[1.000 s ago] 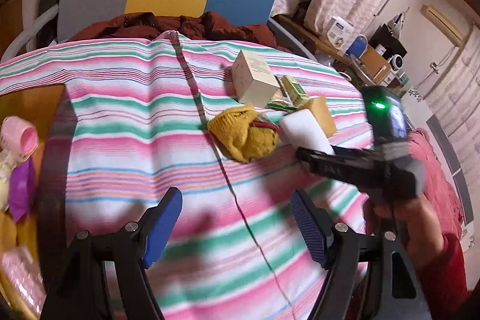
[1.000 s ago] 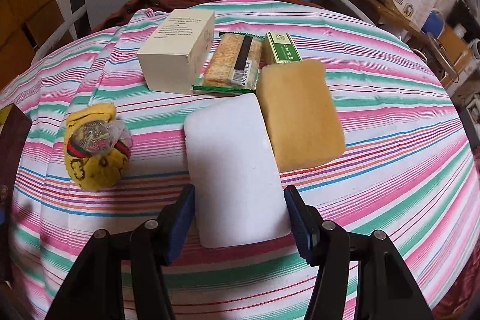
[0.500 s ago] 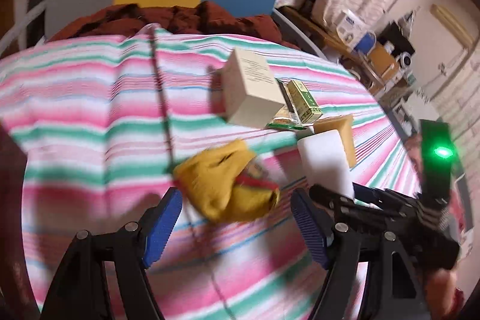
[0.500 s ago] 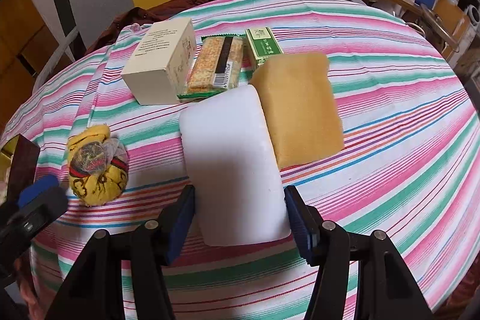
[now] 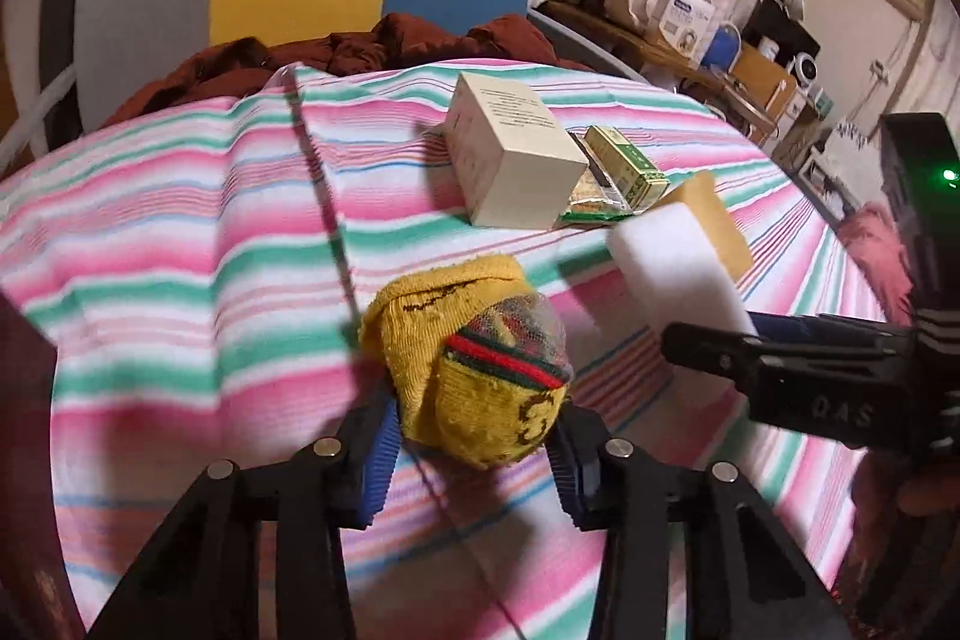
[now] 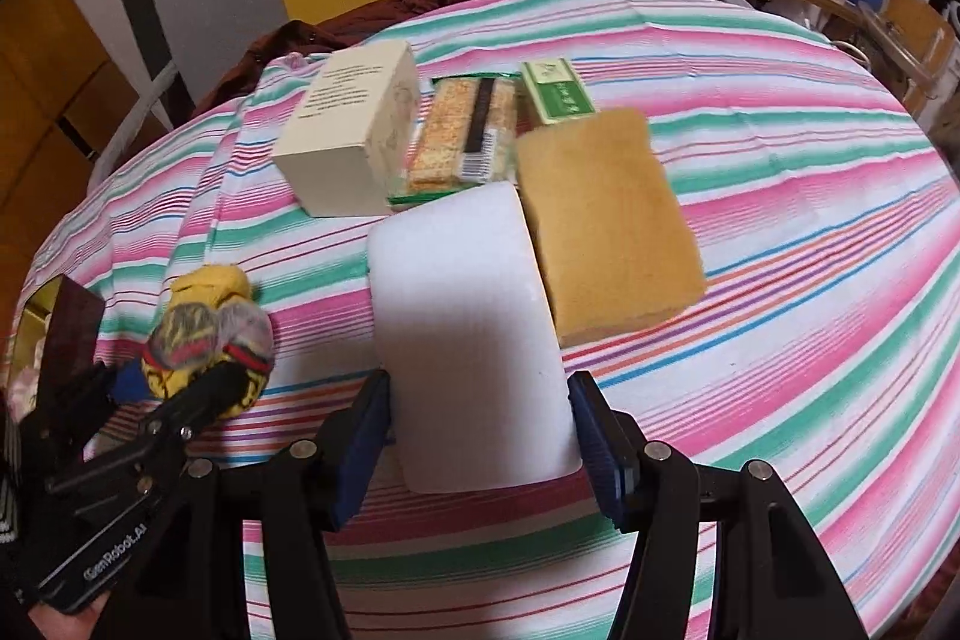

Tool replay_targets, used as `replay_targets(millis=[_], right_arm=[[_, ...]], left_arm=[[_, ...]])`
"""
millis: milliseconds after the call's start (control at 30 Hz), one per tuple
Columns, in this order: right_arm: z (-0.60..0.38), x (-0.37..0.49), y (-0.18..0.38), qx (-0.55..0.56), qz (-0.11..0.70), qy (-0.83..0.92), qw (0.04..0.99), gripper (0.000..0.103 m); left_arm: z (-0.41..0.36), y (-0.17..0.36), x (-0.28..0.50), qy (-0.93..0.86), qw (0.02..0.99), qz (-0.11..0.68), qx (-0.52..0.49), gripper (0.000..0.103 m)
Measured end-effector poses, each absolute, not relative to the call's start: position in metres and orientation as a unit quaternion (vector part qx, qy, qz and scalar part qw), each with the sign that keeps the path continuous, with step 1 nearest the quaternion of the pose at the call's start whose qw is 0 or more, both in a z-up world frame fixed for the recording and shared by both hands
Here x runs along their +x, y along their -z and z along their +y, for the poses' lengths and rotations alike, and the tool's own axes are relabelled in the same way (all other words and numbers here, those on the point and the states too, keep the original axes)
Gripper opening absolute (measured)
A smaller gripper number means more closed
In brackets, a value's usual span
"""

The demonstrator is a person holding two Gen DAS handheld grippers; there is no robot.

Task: Organize objects
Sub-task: 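Grasp the yellow knit ball with the left tool while the right tool holds the sponge, then carry the knit ball and white sponge over the gold tray and release both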

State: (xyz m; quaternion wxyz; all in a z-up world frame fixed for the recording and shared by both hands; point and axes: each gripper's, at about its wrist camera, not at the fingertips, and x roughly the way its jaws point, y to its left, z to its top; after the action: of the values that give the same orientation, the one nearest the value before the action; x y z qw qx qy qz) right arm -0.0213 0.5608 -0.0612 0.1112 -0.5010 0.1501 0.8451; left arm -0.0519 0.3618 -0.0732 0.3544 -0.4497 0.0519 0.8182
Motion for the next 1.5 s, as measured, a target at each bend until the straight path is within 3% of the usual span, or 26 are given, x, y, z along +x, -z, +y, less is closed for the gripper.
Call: replay_targets(millis=[733,867,1067,1500], right_arm=[[0.494,-0.021,0.052,-0.454,0.102,-0.885,-0.022,0.060],[0.474,-0.020,0.045,-0.453,0.086,-0.886,-0.040,0.060],[0.432,-0.025,0.033,-0.462,0.136,-0.872,-0.089,0.060],[0.281,-0.076,-0.008,-0.457,0.105,-0.859,-0.204,0.060]], left_arm=[[0.210,0.021,-0.003,-0.845,0.349,-0.051,-0.401,0.041],[0.167,0.013,-0.007,-0.860,0.321,-0.072,-0.391,0.041],[0.099,0.010,-0.024,-0.881,0.256,-0.110,-0.383,0.041],[-0.015,0.017,-0.080,-0.899,0.142,-0.148,-0.386,0.041]])
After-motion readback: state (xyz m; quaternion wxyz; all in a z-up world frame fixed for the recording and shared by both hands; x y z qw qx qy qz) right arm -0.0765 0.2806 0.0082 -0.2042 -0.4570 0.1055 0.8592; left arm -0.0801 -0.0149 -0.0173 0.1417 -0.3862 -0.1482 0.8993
